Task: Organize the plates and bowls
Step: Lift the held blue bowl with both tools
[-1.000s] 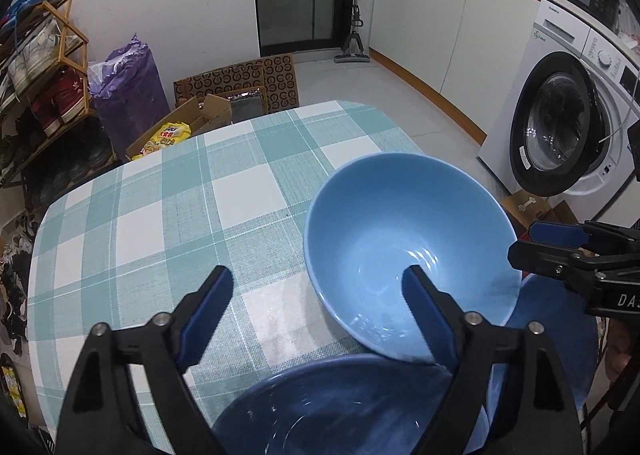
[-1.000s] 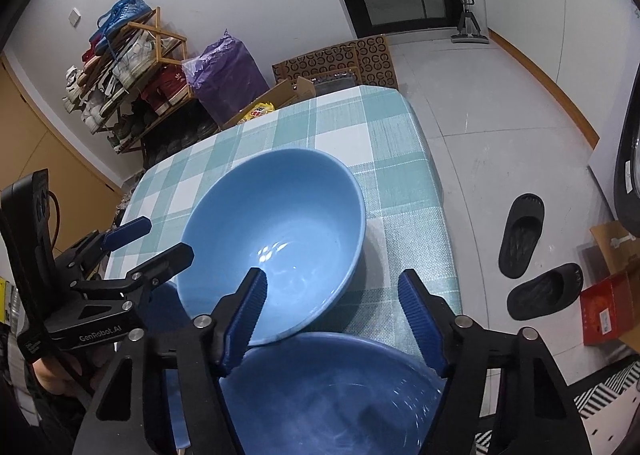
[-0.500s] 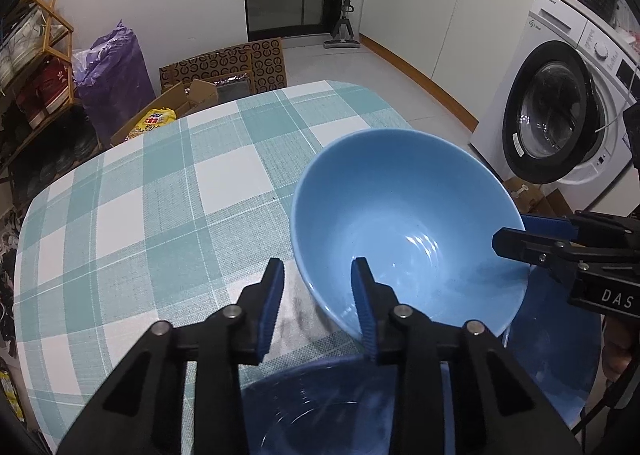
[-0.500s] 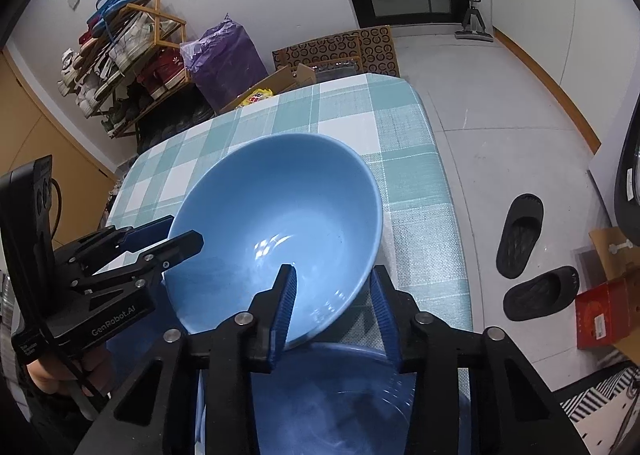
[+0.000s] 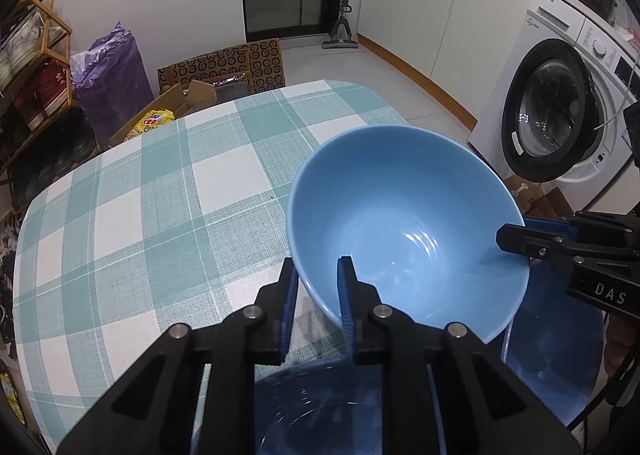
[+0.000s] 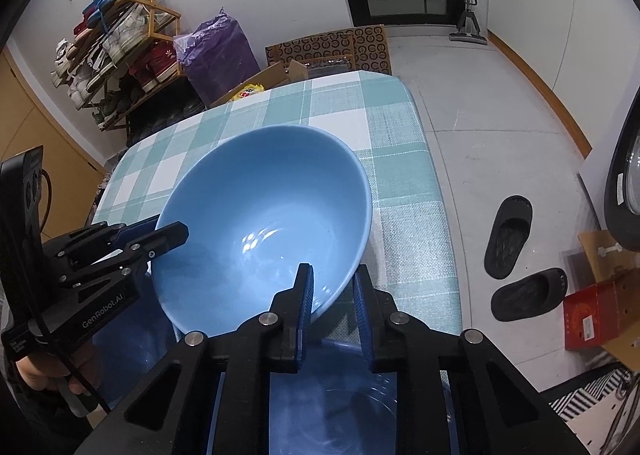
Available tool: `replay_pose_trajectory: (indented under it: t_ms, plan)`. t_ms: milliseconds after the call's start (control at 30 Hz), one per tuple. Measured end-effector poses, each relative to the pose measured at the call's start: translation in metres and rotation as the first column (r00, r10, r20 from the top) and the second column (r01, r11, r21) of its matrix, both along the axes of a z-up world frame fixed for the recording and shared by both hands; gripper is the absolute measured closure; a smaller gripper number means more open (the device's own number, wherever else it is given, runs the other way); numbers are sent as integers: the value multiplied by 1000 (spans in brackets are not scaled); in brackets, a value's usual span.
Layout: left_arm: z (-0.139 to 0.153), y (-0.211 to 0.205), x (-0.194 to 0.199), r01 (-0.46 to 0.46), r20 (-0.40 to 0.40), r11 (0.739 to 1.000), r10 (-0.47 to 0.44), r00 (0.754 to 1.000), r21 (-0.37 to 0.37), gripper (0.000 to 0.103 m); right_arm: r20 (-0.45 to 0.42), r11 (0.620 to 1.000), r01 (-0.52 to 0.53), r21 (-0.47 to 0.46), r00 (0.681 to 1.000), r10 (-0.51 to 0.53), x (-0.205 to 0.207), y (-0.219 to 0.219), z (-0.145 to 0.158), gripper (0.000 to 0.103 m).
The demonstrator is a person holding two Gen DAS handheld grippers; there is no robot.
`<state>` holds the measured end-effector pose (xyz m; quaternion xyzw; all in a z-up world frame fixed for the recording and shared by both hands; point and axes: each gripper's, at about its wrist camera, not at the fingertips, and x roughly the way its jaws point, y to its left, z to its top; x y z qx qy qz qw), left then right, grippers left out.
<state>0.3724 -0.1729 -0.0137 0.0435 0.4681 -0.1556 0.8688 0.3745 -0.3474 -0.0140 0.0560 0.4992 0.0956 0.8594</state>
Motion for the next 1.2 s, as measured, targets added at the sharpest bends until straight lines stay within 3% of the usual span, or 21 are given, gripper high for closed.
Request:
replay_pose_trajectory:
  t_ms: [367, 1200]
  plan:
    - [5, 1, -3, -9, 16, 1000, 9, 1000, -2, 86, 27, 1000, 0, -15, 1000, 1, -7, 3, 8, 83]
    - [60, 0, -38, -15, 149, 1000, 19, 989, -25, 86, 166, 999, -1, -37, 986, 7, -52, -1, 66, 83]
